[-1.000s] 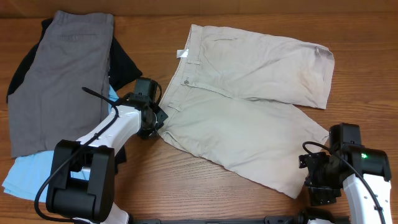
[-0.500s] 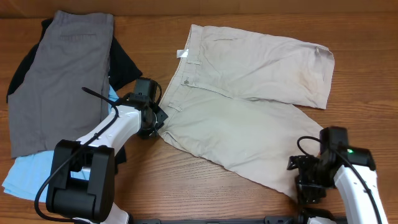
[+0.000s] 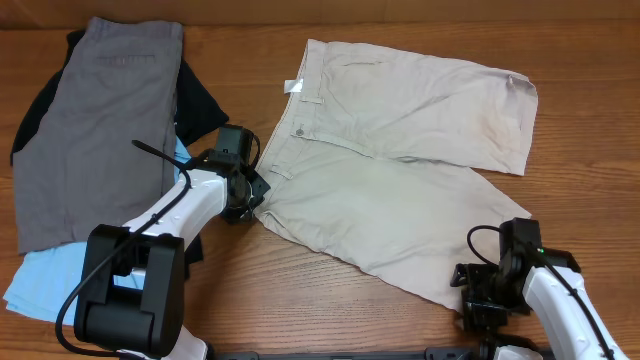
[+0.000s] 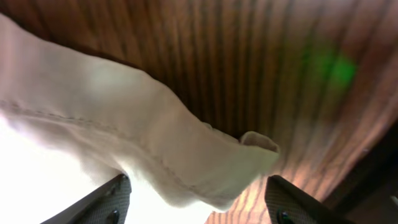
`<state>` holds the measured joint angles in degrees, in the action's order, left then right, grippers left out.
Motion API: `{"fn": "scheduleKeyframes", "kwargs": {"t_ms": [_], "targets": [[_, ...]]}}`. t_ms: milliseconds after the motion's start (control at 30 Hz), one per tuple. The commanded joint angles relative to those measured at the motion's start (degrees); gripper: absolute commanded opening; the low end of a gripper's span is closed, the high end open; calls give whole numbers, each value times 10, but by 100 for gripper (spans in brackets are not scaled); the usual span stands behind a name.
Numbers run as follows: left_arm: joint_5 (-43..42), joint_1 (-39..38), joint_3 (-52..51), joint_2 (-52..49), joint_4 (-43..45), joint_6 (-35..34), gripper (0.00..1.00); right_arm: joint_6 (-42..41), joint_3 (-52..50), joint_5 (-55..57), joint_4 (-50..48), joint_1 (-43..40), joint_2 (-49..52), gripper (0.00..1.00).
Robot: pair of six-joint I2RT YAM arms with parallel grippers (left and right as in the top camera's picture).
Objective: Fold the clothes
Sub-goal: 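Grasp the leg hems and fold them up over the waistband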
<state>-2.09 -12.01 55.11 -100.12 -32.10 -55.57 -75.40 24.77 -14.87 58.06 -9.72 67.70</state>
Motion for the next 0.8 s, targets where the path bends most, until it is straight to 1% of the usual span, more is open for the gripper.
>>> {"fn": "scheduleKeyframes", "kwargs": {"t_ms": [0,67,100,133,200,300,433,533,600,767], "targets": [[14,0,-16,-14,-4,3,4,-9,-32,12,-21,4,8,62],[15,0,-16,-14,-4,4,4,-8,-32,13,-20,4,8,23],[14,0,-16,-14,-4,8,4,-3,-32,13,-20,4,8,12],[14,0,-16,-14,-4,15,4,4,-32,13,-21,4,8,4],[15,0,-16,-14,-4,30,4,7,-32,13,-21,4,8,4],[14,3,-15,-13,-2,47,4,42,-28,13,-25,4,8,4],[-9,29,2,-7,-10,81,4,84,6,34,1,3,8,4],[-37,64,20,18,-35,109,4,95,60,80,59,3,7,4],[-40,85,30,43,-57,117,4,95,110,121,111,3,3,4],[-39,120,40,142,-100,139,4,126,236,177,203,3,-11,4]]}}
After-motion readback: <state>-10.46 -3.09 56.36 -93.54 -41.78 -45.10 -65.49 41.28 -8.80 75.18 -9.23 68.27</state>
